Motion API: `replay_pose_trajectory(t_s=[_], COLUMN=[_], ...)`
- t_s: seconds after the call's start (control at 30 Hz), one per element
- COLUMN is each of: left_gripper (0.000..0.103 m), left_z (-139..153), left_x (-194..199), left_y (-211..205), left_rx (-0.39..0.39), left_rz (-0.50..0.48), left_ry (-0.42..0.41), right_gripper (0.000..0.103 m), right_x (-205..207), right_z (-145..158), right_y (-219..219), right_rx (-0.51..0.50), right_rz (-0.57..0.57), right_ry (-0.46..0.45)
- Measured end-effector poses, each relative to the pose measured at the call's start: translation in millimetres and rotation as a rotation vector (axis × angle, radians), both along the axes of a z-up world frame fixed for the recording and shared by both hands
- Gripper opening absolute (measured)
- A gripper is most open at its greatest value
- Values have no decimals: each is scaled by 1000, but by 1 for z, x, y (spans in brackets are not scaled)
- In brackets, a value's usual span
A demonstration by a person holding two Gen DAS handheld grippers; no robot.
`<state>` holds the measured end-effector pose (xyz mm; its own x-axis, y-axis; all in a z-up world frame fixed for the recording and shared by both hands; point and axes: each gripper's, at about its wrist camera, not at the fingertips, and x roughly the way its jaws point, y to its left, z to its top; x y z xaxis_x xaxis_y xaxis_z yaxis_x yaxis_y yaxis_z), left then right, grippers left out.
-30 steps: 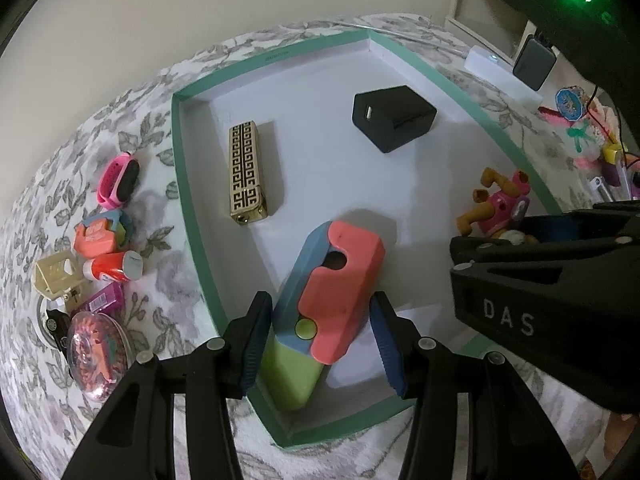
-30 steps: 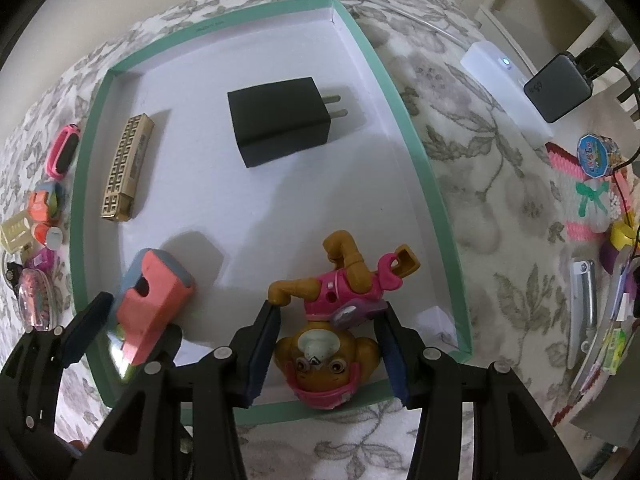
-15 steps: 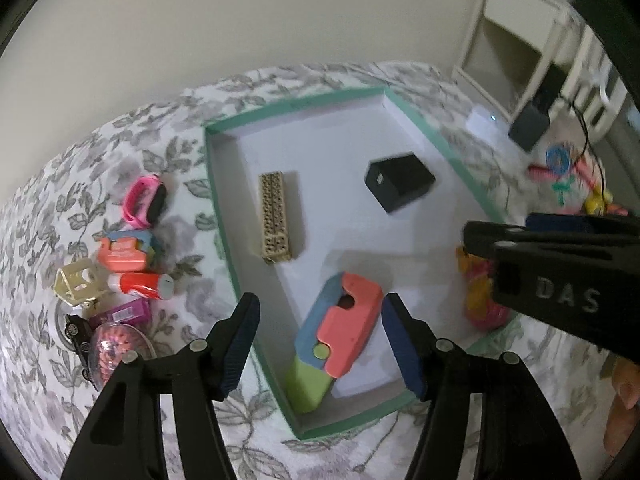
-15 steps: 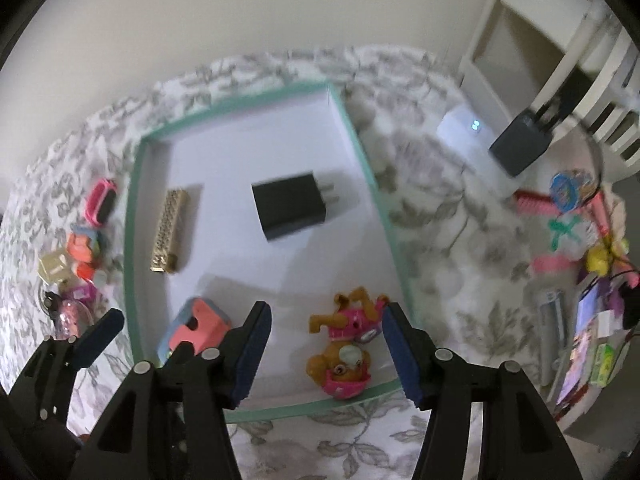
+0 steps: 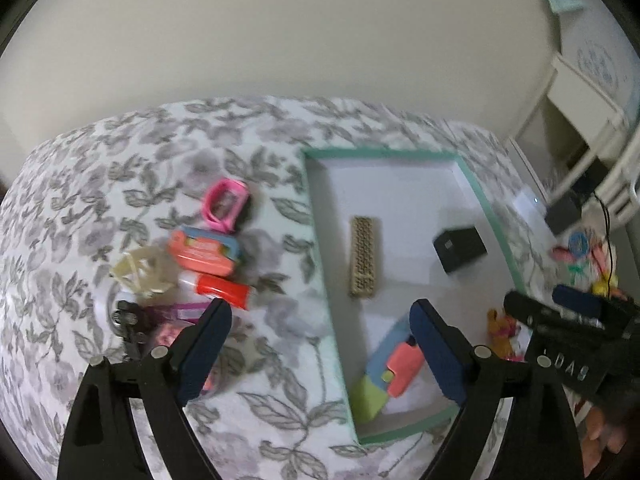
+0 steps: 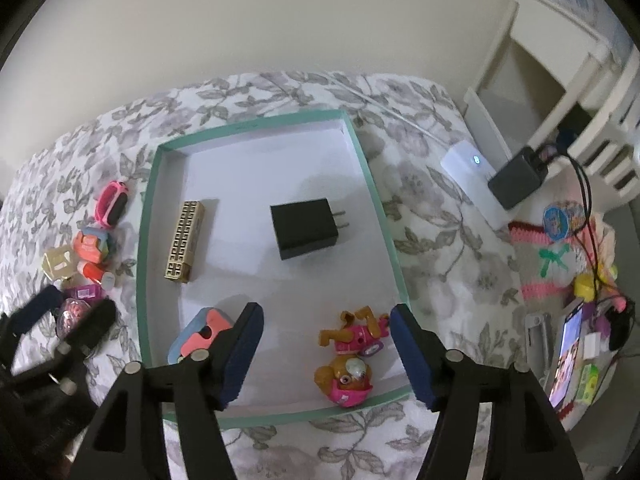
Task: Organize rigid objects
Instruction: 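Lower and open both grippers to release the figure and knife in the tray, then move both open tools back toward the remaining toys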
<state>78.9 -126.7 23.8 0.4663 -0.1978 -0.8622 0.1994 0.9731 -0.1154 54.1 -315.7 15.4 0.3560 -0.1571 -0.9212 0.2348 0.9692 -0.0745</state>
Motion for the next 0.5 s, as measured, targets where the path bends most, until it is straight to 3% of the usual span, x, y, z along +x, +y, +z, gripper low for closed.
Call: replay_pose_trajectory(t_s=[0.3,0.33,0.37,0.5], left_gripper=[92,93,101,103], left_z=[12,13,14,15], left_x=[9,10,10,10], left_y=[46,52,58,86], left_rx=[-54,-62,-69,-98], left_rz=[120,137,152,213], left_ry=[-30,-33,-36,-47], right_gripper=[87,89,92,101], right_x=[2,3,3,3], right_z=[6,7,7,12], right_y=[15,16,17,24], right_rx=[-3,-5,-7,-26], right_rz=[32,36,38,61], right_ry=[-47,-53,-58,-95])
